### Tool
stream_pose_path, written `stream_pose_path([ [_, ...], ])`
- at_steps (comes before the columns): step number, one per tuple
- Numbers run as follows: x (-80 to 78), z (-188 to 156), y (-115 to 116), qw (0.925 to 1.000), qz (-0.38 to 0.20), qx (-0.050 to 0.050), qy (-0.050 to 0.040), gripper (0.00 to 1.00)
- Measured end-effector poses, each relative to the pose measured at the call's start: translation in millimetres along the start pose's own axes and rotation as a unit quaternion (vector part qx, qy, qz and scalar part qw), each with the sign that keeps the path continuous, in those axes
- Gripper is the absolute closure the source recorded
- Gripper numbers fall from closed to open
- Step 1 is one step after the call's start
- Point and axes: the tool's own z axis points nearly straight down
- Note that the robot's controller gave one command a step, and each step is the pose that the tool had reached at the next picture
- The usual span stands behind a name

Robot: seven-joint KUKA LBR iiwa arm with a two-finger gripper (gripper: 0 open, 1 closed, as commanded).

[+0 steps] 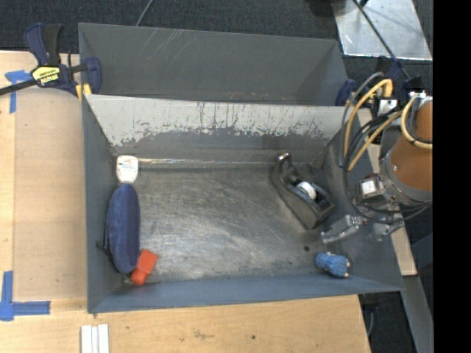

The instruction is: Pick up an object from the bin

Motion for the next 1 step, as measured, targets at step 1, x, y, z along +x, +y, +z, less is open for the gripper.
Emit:
stream_pose_path([
  [1,-33.1,74.8,9.0,0.9823,-0.187,-0.001,-0.0022,0.00],
])
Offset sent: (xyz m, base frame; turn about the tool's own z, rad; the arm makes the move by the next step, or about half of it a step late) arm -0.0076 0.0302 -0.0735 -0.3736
